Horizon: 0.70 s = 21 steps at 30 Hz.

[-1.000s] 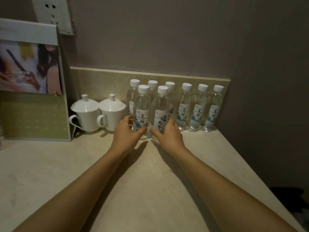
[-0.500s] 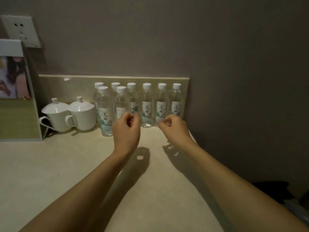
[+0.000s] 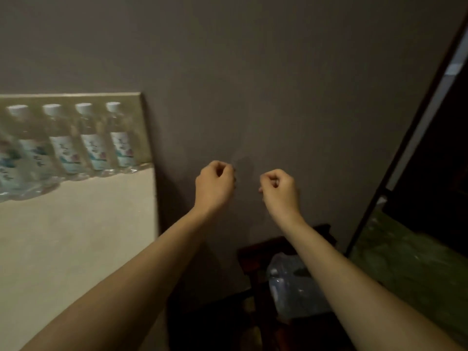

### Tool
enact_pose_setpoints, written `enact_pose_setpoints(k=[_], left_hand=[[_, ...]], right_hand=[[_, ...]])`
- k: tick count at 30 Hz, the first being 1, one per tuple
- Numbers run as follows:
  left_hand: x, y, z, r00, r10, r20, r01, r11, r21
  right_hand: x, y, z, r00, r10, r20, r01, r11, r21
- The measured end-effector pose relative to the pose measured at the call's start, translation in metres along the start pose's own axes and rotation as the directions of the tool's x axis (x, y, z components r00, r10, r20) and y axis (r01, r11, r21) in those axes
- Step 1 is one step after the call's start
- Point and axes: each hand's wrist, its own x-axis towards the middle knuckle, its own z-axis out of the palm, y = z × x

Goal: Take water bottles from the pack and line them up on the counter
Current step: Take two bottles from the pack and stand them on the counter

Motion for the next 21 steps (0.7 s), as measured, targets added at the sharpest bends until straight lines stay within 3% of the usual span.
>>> enact_pose_setpoints(k=[4, 12, 21], left_hand=[[0.011, -0.022, 0.075, 0.987, -0.107, 0.119, 0.102, 0.994, 0.042], [0.037, -0.104, 0.223, 0.885, -0.335, 0.324, 0.272, 0.935, 0.226], [0.068, -0.217, 0.300, 0.715, -0.610, 0.342, 0.518, 0.791, 0.327]], right_hand=[[0.020, 0.052, -0.042, 0.992, 0.074, -0.102, -0.075, 0.997, 0.003], [0.083, 0.169, -0.100, 0.959, 0.250, -0.129, -0.260, 0.964, -0.062], [0.148, 0.293, -0.126, 0.823, 0.566, -0.050, -0.567, 0.811, -0.142]])
